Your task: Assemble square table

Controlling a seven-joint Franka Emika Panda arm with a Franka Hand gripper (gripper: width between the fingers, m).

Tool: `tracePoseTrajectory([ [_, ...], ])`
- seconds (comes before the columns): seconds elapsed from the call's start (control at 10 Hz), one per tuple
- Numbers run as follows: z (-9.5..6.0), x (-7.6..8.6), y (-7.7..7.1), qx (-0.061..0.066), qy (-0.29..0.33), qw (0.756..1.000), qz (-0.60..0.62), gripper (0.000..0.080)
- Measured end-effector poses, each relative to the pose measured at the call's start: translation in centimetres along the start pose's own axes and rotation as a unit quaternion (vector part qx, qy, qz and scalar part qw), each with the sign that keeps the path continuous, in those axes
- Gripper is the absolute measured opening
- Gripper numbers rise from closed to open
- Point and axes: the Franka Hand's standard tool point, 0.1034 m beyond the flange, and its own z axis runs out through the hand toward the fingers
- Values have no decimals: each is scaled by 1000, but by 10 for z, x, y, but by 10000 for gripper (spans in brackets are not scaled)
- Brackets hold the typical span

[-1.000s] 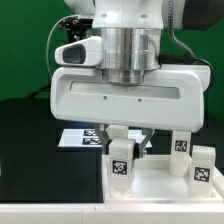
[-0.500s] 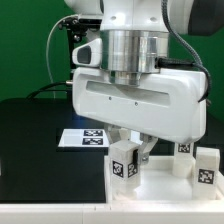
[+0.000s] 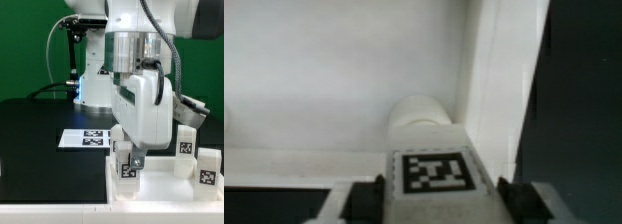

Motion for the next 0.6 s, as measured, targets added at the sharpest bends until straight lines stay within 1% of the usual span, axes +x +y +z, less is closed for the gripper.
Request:
tracePoseTrajectory([
  [0.1,0,0,0,0,0,1000,0,288],
  [0.2,0,0,0,0,0,1000,0,401],
  [0.3,0,0,0,0,0,1000,0,538],
  [0.4,0,0,0,0,0,1000,0,538],
  [0.5,0,0,0,0,0,1000,0,626],
  [0.6,0,0,0,0,0,1000,0,642],
])
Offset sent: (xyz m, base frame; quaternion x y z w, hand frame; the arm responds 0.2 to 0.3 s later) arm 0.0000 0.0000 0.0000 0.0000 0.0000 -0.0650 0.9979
